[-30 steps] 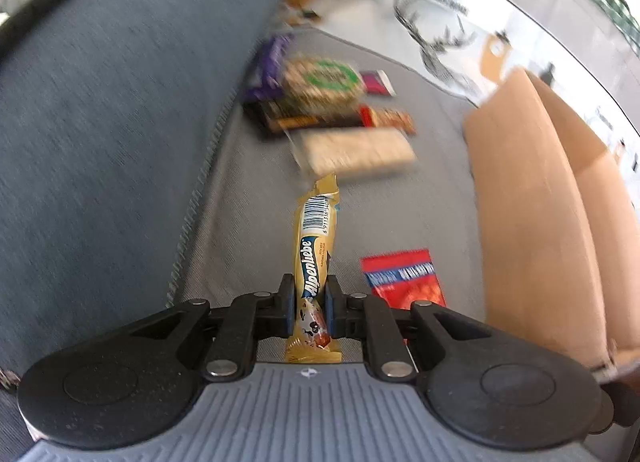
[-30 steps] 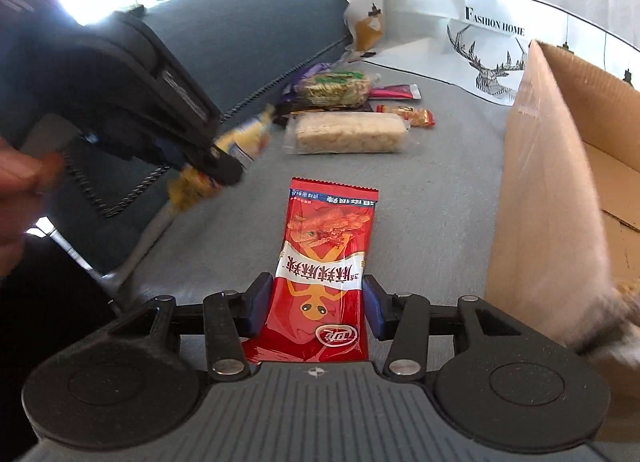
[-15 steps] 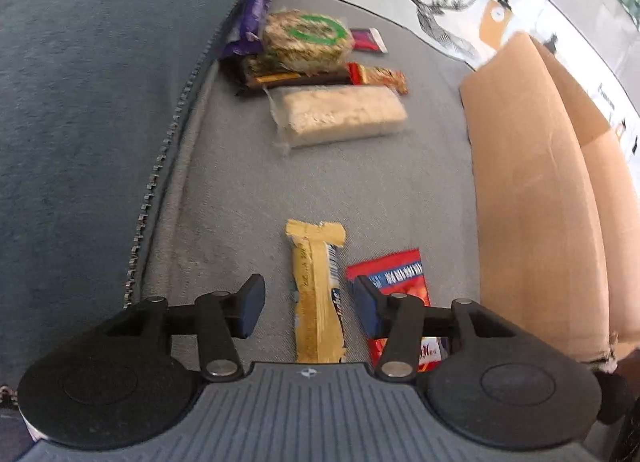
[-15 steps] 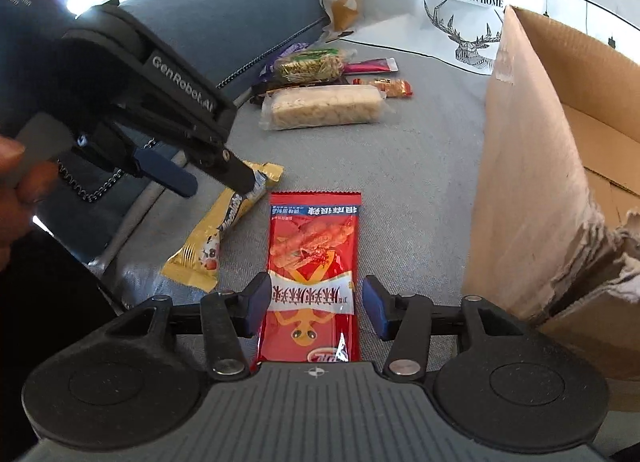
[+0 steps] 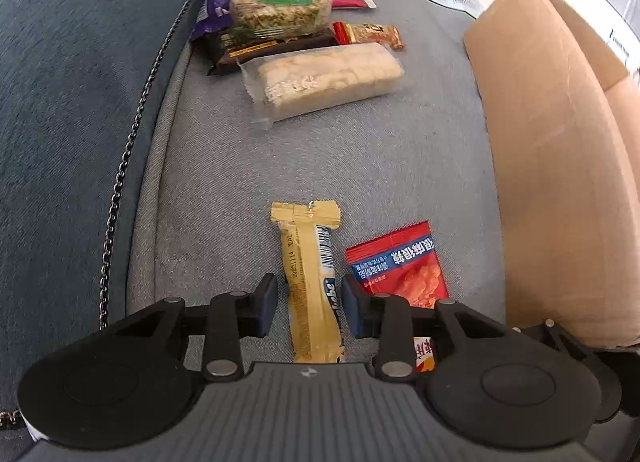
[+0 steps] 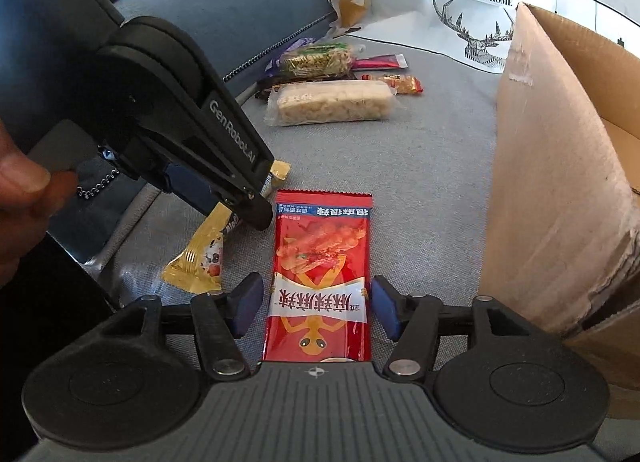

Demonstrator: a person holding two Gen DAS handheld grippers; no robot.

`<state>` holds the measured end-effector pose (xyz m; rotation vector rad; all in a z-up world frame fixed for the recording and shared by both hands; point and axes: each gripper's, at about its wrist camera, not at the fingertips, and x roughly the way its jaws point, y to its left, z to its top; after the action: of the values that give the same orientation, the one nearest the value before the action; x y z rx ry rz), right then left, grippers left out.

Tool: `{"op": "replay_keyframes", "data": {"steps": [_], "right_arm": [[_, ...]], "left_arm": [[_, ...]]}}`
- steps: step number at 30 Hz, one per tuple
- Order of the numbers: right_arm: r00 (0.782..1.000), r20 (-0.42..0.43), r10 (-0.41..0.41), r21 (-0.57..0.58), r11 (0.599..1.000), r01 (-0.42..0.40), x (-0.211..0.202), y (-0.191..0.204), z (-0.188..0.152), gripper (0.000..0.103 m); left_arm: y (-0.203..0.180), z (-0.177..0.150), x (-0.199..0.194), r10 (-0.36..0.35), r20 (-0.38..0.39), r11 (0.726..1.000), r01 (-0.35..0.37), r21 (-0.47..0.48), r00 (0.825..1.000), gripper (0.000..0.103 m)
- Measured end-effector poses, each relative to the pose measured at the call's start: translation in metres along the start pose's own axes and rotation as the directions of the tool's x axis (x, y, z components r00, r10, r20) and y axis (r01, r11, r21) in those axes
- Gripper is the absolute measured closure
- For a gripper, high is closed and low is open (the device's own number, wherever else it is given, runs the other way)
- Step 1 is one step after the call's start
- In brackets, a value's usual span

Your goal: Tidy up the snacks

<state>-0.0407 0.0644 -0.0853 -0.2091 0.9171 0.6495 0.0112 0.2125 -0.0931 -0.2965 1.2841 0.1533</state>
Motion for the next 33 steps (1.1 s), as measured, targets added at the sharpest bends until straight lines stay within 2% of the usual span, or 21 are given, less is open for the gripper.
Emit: {"op": "replay_keyframes", "data": {"steps": [5, 10, 18, 26, 33], "right_arm": [[1.000, 0.002, -0.015, -0.034, 0.999, 0.015, 0.003, 0.003, -0.002, 0.042], [0.999, 0.012, -0.039, -0.078, 0.996, 0.039, 0.002, 0.006, -0.003, 0.052], [0.996, 0.069, -0.054, -0.050, 0.997, 0.057, -0.008, 0.002, 0.002, 0.054], [0.997, 0.053, -0.061, -0.020, 0.998, 0.063, -0.003, 0.000, 0.002, 0.054], [0.992, 0.118, -0.053, -0.025, 0.998, 0.056, -0.013, 0.002, 0.003, 0.055]], "left_arm": [[-0.003, -0.001, 0.001, 0.023, 0.004, 1.000, -0.023, 0.016, 1.000, 0.069], [-0.004, -0.002, 0.001, 0.037, 0.013, 0.999, -0.037, 0.013, 0.999, 0.087], [-0.002, -0.004, -0.011, 0.040, 0.073, 0.999, -0.040, -0.009, 0.997, 0.088], [0.001, -0.003, -0.014, 0.040, 0.096, 0.999, -0.038, -0.024, 0.995, 0.088], [0.000, -0.006, -0.021, 0.031, 0.148, 0.999, -0.028, -0.021, 0.989, 0.088]]}}
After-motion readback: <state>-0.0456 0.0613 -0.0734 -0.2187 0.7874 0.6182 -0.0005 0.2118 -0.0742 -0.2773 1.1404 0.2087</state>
